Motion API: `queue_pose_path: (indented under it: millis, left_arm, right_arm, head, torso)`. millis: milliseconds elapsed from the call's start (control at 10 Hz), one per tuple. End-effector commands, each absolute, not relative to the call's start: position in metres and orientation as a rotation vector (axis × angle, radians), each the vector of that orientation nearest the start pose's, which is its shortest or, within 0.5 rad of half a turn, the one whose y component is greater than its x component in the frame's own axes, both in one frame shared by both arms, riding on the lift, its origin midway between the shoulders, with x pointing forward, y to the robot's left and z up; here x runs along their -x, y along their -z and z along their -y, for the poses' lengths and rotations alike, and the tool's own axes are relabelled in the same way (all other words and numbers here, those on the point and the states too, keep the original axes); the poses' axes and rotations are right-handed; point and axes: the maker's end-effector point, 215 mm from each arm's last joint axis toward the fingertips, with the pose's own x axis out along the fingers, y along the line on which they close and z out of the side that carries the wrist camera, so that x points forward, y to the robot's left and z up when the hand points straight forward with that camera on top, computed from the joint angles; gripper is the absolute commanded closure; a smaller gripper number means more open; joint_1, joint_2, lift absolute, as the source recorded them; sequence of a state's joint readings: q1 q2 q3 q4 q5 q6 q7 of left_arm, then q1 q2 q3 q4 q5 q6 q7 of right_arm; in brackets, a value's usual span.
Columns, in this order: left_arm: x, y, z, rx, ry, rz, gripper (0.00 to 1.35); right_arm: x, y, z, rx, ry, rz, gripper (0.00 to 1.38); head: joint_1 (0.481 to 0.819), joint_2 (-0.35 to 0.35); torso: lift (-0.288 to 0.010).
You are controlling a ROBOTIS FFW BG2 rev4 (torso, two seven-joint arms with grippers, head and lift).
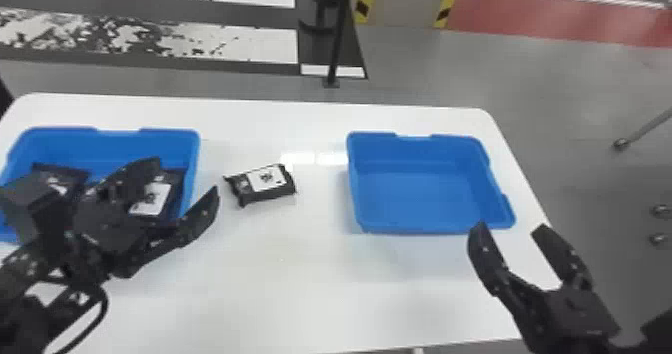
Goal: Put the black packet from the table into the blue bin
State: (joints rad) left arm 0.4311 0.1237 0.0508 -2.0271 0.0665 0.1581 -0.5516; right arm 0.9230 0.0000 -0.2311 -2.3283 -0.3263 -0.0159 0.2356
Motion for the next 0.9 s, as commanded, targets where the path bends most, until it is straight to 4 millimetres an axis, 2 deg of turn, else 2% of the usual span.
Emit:
queue_pose_path:
  millis: [0, 200, 300, 500, 700, 800]
  left_arm:
    - [-0.462, 0.379, -0.139, -0.113, 0.597, -0.182, 0.16]
    - [-0.5, 0.395, -0.1, -0.231, 0.687, -0.215, 0.13]
    - [-0.515, 0.415, -0.08, -0.247, 0.737, -0.259, 0.13]
    - [-0.525, 0.449, -0.053, -0.284, 0.799, -0.352, 0.12]
    - [-0.541, 0.475, -0.052, -0.343, 0.805, -0.419, 0.12]
    - [-0.553, 0.48, -0.049, -0.379, 0.809, -0.437, 0.12]
  right_arm:
    - [-0.325, 0.325, 0.286, -0.164, -0.056, -0.105, 0.13]
    - [-0.327, 0.323, 0.286, -0.164, -0.056, -0.1, 0.13]
    - [-0.328, 0.323, 0.287, -0.162, -0.056, -0.097, 0.13]
    - [-0.328, 0.324, 0.287, -0.165, -0.055, -0.099, 0.13]
    - [-0.328, 0.326, 0.287, -0.167, -0.054, -0.101, 0.13]
    - [-0.327, 0.326, 0.287, -0.171, -0.053, -0.1, 0.13]
  head:
    - [0.695, -0.184]
    - [0.695, -0.219]
    - [0.695, -0.243]
    - [0.695, -0.274]
    - [0.695, -0.299]
    - [0.695, -0.298]
  torso:
    - [-0.11]
    - [-0.11]
    - [-0.11]
    - [-0.11]
    - [-0.11]
    - [-0.11]
